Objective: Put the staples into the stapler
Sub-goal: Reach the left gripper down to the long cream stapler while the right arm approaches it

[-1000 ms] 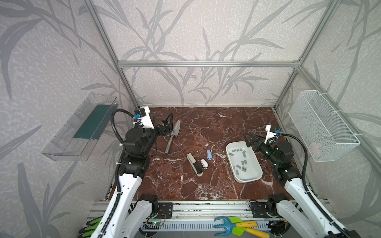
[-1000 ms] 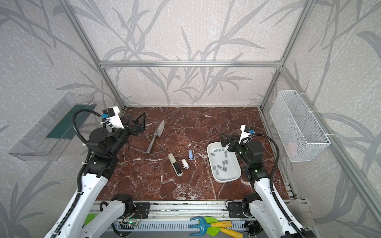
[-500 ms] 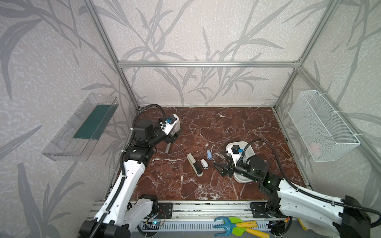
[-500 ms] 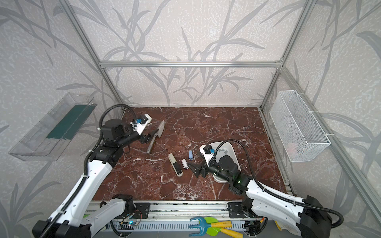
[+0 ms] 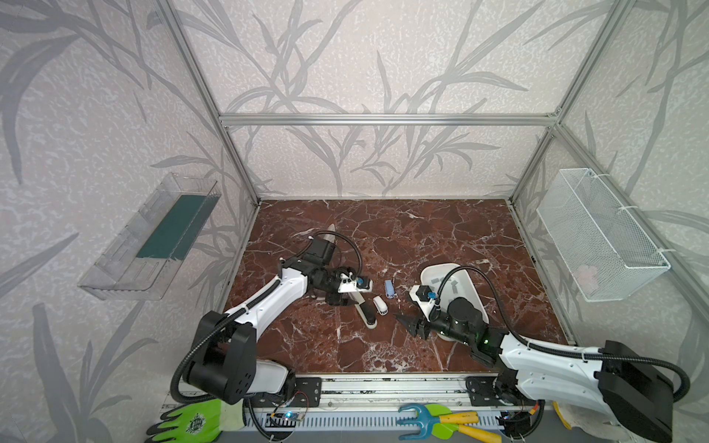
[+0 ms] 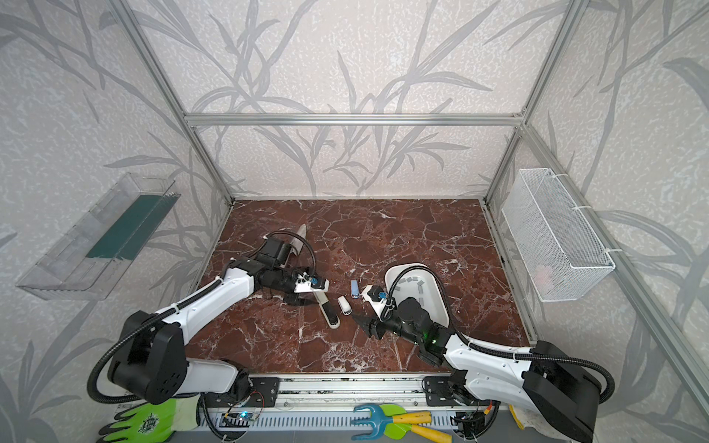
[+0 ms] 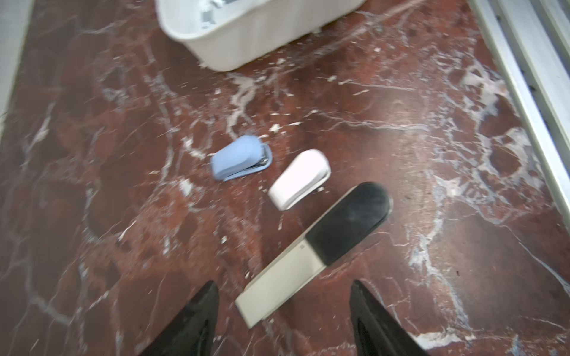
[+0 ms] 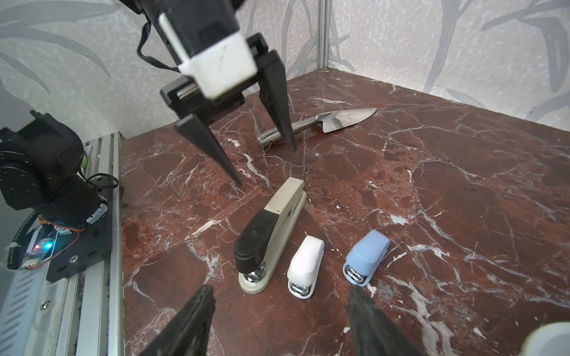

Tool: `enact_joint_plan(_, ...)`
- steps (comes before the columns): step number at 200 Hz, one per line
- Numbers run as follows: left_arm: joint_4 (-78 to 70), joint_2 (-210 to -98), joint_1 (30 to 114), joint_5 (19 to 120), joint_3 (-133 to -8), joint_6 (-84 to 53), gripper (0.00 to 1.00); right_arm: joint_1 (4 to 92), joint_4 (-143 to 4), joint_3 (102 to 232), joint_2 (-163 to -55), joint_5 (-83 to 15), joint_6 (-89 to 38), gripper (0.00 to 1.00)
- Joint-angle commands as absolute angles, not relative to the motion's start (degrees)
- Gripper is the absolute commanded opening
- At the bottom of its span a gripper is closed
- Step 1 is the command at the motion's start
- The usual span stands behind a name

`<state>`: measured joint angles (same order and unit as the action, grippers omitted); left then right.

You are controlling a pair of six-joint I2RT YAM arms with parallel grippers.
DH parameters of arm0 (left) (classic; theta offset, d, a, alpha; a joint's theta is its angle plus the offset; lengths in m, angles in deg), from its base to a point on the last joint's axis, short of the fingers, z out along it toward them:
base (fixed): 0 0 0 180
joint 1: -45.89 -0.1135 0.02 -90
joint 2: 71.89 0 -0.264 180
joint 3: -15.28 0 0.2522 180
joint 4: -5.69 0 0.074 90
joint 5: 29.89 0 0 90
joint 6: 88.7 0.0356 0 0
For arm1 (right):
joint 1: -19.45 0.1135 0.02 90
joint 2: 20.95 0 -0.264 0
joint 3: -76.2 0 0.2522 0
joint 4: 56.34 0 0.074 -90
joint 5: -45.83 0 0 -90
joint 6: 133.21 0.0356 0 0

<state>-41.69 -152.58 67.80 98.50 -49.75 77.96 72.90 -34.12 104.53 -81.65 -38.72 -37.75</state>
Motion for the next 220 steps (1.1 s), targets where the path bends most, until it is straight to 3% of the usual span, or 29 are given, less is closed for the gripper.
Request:
enact_joint_plan(1, -44.0, -152.5, 71.0, 95.2, -48.9, 86.2, 0.69, 73.3, -33.1, 104.3, -81.3, -41.2, -38.8, 0.69)
enact_joint_plan(63, -36.4, -152.1, 79.3, 90.9, -43.8, 90.7, 0.68, 73.3, -35.1, 102.0, -75.6, -43.0, -39.6, 0.7)
enact_joint_plan(154, -37.2, -156.6, 81.7, 88.6, -44.7, 90.9, 0.67, 73.3, -38.5, 100.6, -69.3, -44.2, -39.9, 0.74)
enact_joint_plan(220, -39.2, -158.3, 82.3, 88.8, -46.0, 91.7, 0.53, 73.3, -38.3, 100.5, -69.3, -44.6, -40.1, 0.76)
